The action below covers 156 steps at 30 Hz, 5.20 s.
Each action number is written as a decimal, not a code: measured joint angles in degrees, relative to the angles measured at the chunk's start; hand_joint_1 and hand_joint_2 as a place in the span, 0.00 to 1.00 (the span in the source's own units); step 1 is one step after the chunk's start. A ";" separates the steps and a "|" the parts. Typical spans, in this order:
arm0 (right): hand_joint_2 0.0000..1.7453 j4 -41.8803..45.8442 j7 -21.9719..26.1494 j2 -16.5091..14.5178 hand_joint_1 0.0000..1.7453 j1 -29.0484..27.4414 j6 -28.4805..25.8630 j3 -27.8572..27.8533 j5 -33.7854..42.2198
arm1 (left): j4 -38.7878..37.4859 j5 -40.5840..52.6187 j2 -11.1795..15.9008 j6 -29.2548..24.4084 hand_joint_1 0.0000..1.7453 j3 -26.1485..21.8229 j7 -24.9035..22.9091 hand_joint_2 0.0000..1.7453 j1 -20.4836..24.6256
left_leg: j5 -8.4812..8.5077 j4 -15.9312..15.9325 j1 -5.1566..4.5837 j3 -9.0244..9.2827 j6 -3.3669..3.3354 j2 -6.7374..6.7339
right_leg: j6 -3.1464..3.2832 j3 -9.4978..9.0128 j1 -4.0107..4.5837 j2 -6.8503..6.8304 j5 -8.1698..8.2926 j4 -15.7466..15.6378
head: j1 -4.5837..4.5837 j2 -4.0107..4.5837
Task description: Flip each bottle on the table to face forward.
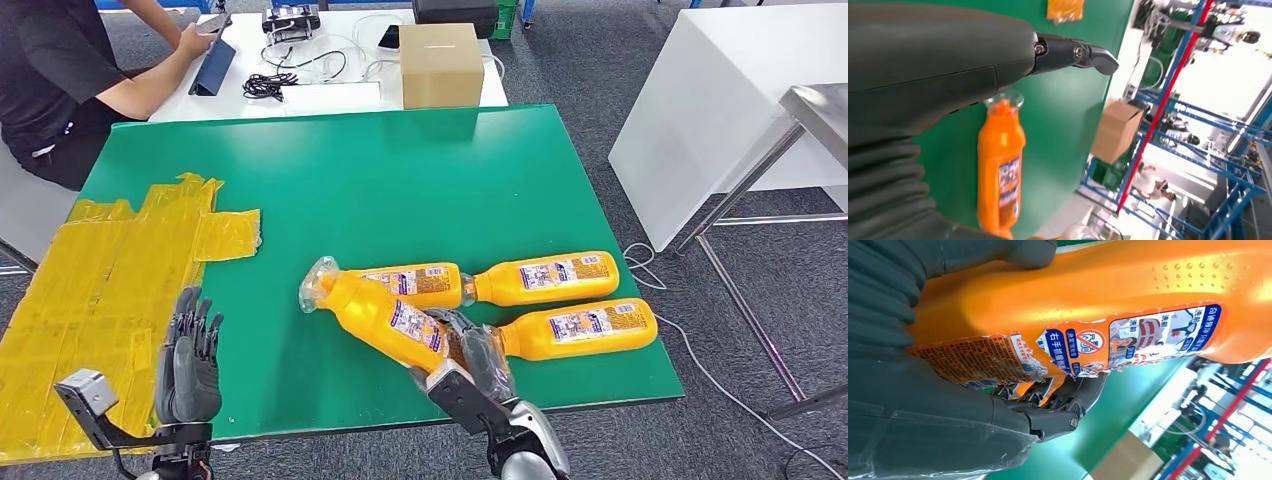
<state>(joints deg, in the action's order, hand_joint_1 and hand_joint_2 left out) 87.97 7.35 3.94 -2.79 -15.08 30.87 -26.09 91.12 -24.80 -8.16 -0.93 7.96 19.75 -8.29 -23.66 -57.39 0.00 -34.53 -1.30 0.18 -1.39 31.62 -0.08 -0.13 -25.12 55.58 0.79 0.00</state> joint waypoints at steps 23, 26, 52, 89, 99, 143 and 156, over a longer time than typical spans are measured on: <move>1.00 -11.16 -1.14 -6.98 1.00 12.50 -2.08 4.26 -5.83 | -0.22 -13.12 0.59 10.18 0.00 7.19 -5.14 1.00 0.79 | 0.04 -0.01 0.00 -0.13 -0.01 0.00 | 0.00 0.11 0.00 0.00 0.01 0.02 | 0.00 0.00; 1.00 -11.88 -1.31 -7.29 1.00 12.92 -2.08 4.57 -5.83 | -0.22 -13.12 0.69 10.19 0.00 7.26 -5.14 1.00 0.82 | 0.04 -0.01 0.00 -0.18 -0.02 0.00 | 0.00 0.15 0.00 0.00 0.01 0.02 | 0.00 0.00; 1.00 -18.04 -6.85 -10.59 1.00 18.28 -1.58 14.13 -14.16 | -0.96 -15.29 0.75 10.10 0.00 4.58 -5.23 1.00 0.54 | 0.05 -0.01 0.01 -0.27 -0.01 0.00 | 0.01 0.24 0.00 -0.01 0.01 0.03 | 0.00 0.00; 1.00 -29.97 -10.71 -16.92 1.00 24.58 -2.50 25.80 -19.25 | -0.52 -15.57 0.57 5.06 1.00 0.45 -8.77 1.00 0.84 | 0.05 -0.01 0.02 -0.31 -0.01 -0.01 | 0.01 0.31 0.00 0.01 0.01 0.03 | 0.01 0.00; 1.00 -30.53 -10.74 -17.08 0.94 24.85 -2.57 26.49 -18.09 | -0.44 -16.15 0.09 4.99 1.00 -0.15 -7.97 1.00 0.22 | 0.05 -0.01 0.01 -0.31 -0.01 -0.01 | 0.01 0.30 0.00 0.01 0.01 0.03 | 0.00 0.00; 0.00 -0.65 -12.12 -2.26 0.00 4.15 -1.29 -1.46 -24.68 | 1.19 66.03 4.60 -31.62 1.00 -6.33 -0.42 1.00 8.38 | 0.05 -0.03 -0.02 -0.31 -0.01 0.00 | 0.01 0.31 -0.04 -0.04 0.03 0.02 | 0.00 0.00; 1.00 0.67 -14.00 -1.14 0.00 7.23 4.90 -4.16 -26.02 | -14.38 97.72 8.68 -32.73 1.00 -1.74 -14.81 1.00 15.78 | 0.10 -0.03 -0.02 -0.32 -0.04 0.00 | -0.03 0.29 -0.04 -0.04 0.06 0.03 | 0.00 0.00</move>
<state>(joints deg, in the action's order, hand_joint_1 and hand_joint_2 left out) 88.64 -6.64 2.81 4.44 -10.18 26.71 -52.11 76.74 72.92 0.52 -33.65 6.22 4.94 7.49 -23.56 -57.43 -0.02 -34.85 -1.34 0.19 -1.42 31.91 -0.12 -0.18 -25.05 55.61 0.79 0.00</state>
